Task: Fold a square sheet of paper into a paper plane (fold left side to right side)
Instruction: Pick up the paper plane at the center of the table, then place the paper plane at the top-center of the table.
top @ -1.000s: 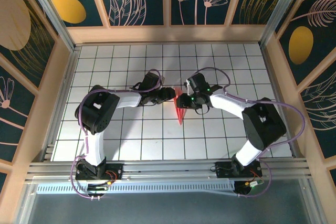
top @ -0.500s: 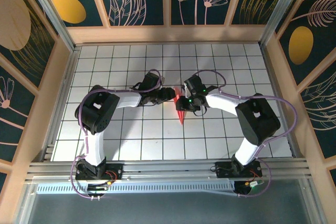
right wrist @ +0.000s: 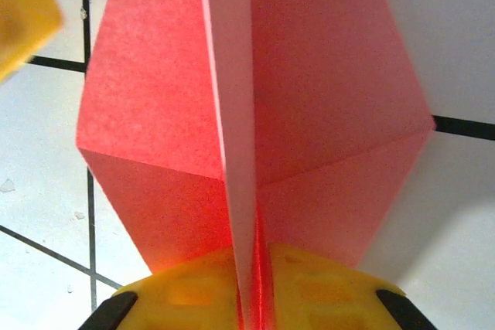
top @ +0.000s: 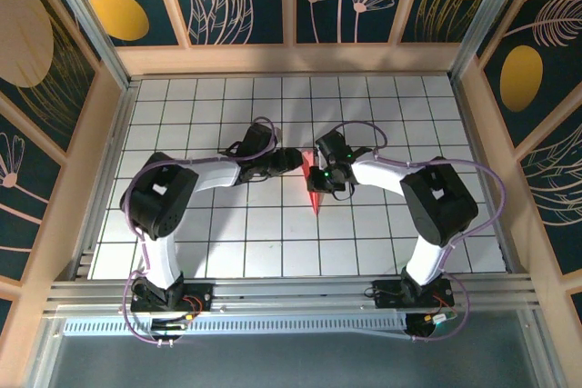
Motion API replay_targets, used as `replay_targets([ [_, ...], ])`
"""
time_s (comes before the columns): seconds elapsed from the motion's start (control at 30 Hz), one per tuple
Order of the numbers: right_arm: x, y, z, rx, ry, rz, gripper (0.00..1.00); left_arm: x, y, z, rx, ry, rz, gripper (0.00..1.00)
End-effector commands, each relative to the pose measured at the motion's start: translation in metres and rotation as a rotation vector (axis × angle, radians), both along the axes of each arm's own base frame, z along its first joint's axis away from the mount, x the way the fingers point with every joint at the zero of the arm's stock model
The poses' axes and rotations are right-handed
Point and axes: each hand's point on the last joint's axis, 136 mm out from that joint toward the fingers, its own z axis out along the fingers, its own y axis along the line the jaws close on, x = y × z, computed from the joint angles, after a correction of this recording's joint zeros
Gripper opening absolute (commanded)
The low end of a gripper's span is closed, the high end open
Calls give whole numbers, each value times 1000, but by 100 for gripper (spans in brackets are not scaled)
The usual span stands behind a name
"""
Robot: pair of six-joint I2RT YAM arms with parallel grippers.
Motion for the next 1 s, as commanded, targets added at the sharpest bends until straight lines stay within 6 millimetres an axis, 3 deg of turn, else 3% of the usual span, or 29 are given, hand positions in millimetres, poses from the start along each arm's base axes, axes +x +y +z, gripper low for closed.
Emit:
replay_targets([
  [0.0,4,6,-1,-26,-14,5,14,5,20,31,23,-95,53,62],
  [0.1,4,8,-3,-30,-11,6,11,2,45,48,40,-149,117,64],
  [0.23,12,11,8,-28,-36,-3,2,-3,87,69,99,-230,223,69],
  [0.47,54,4,37,-80,-90,-56,0,-21,141,103,224,-340,337,77],
  [0.67,101,-12,37,-226,-92,-82,0,-40,169,119,316,-412,362,86],
  [0.73,108,-10,35,-250,-83,-71,0,-45,176,119,338,-417,372,88],
  [0.8,123,-23,32,-270,-70,-98,0,-50,182,117,349,-417,384,89],
  [0.97,141,-23,24,-316,-43,-75,0,-54,183,110,345,-407,380,89],
])
